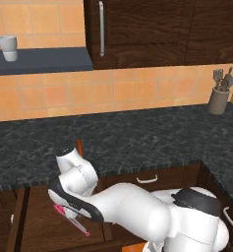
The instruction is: Pick the tongs from the drawer and place it on the counter.
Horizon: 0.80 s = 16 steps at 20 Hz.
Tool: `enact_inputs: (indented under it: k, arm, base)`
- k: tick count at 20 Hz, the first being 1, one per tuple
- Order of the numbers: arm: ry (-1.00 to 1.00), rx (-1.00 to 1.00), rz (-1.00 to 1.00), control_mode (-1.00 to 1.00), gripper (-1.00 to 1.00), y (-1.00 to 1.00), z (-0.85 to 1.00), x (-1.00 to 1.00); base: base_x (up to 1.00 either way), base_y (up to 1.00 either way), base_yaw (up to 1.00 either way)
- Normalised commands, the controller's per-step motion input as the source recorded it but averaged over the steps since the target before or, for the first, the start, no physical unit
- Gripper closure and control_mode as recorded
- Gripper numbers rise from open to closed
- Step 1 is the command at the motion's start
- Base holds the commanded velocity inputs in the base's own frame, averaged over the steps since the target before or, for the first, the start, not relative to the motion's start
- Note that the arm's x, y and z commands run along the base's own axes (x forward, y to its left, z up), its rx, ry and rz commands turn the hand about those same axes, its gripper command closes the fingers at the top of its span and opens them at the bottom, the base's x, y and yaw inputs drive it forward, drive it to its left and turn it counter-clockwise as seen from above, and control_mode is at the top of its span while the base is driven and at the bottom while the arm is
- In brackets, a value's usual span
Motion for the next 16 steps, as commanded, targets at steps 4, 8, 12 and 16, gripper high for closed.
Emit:
enact_inputs:
  k: [4, 8, 12, 16]
  arm:
    - [0.02, -0.11, -0.22, -1.0, -1.0, 0.78, -0.19, 0.75]
    - [0.17, -0.05, 0.0, -1.0, -1.0, 0.15, -0.38, 0.07]
    - [0.13, 0.0, 0.0, -1.0, -1.0, 0.0, -0.56, 0.0]
    - [0.03, -0.06, 0.0, -1.0, -1.0, 0.06, -0.51, 0.0]
  base:
    - [0.0, 0.0, 0.0]
    - [0.0, 0.0, 0.0]
    - [0.0, 0.0, 0.0]
    - [0.0, 0.0, 0.0]
